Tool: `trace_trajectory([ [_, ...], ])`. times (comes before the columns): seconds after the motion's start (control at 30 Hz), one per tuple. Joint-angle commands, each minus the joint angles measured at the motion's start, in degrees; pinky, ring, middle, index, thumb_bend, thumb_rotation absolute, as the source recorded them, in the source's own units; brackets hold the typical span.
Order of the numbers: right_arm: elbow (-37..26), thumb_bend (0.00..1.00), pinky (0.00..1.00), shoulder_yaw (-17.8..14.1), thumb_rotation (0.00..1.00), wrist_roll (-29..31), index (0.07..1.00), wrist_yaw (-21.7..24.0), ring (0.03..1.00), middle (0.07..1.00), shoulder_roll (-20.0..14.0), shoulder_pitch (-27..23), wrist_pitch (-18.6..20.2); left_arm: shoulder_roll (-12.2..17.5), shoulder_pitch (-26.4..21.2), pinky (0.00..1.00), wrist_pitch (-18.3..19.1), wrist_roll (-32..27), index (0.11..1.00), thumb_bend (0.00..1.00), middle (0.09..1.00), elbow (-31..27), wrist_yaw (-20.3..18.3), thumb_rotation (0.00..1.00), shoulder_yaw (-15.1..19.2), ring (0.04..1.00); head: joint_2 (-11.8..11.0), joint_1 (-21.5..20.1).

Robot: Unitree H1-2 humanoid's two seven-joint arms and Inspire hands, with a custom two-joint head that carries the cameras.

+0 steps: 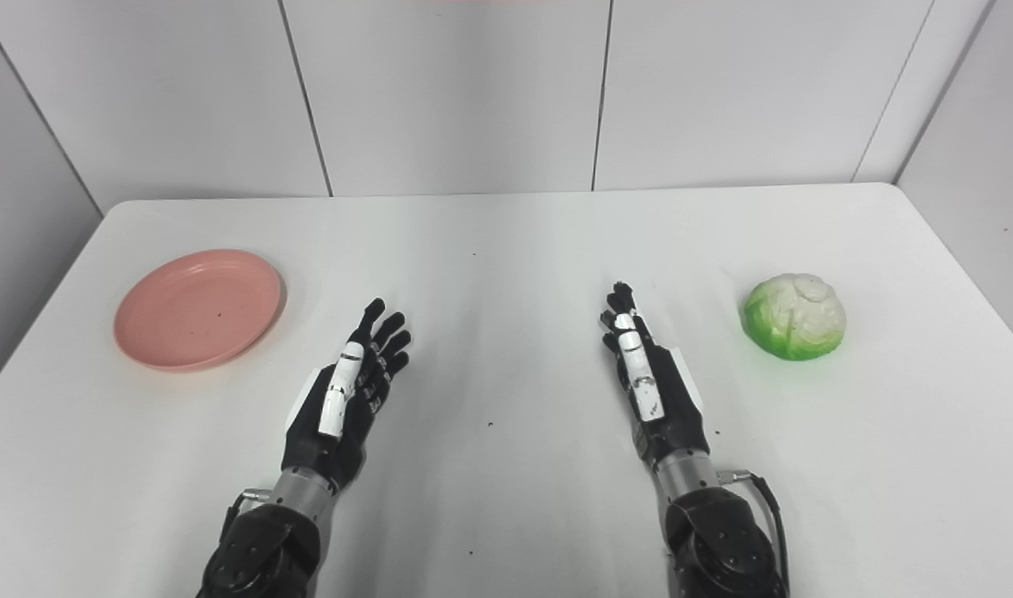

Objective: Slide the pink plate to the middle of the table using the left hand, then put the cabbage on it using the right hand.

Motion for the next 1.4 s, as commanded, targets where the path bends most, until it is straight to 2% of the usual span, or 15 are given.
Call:
trace_trajectory([
  [0.0,1.2,0.38,0.99,-0.2,1.0,0.6,0.998,0.6,0.972,0.988,0.1,0.8,-3.5,0.0,1.3,0.97,-1.5,0.9,0.981,0.43,0.964,1.2,-0.9,1.0,-0.6,0.956,-0.8,0.0],
  [0.03,1.3,0.39,0.98,-0.1,1.0,0.5,0.998,0.7,0.971,0.988,0.1,1.0,-3.7,0.0,1.6,0.97,-2.3,0.7,0.98,0.44,0.964,1.7,-1.2,1.0,-0.6,0.956,-1.7,-0.2],
  [0.17,1.8,0.41,0.99,0.1,1.0,0.6,1.0,1.2,0.978,0.993,0.0,1.3,-4.5,-0.1,2.5,0.98,-4.1,0.3,0.976,0.43,0.961,2.4,-1.9,1.0,-0.5,0.961,-2.6,-0.1],
  [0.4,2.2,0.42,0.99,0.2,1.0,0.3,0.999,1.4,0.971,0.988,0.2,1.2,-6.2,-0.2,2.6,0.98,-6.0,0.5,0.974,0.42,0.955,3.8,-2.2,1.0,-0.4,0.96,-3.4,-0.1],
  [0.87,-0.3,0.42,0.99,0.2,1.0,0.3,0.997,1.2,0.969,0.986,0.3,1.4,-5.1,-0.4,2.4,0.98,-6.4,1.1,0.976,0.44,0.958,3.7,-1.8,1.0,-0.5,0.959,-2.2,0.5],
  [1.1,-0.1,0.4,0.98,0.0,1.0,0.4,0.998,1.4,0.968,0.987,-0.3,1.4,-5.2,-1.0,2.0,0.98,-6.6,1.5,0.97,0.44,0.958,4.8,-1.8,1.0,-0.4,0.956,-2.4,2.9],
  [1.37,2.6,0.4,0.99,-0.9,1.0,2.1,0.997,2.7,0.973,0.987,-1.6,1.0,-7.3,-2.5,1.3,0.99,-7.7,3.0,0.976,0.43,0.96,7.7,-1.3,1.0,-0.8,0.96,-5.1,8.7],
])
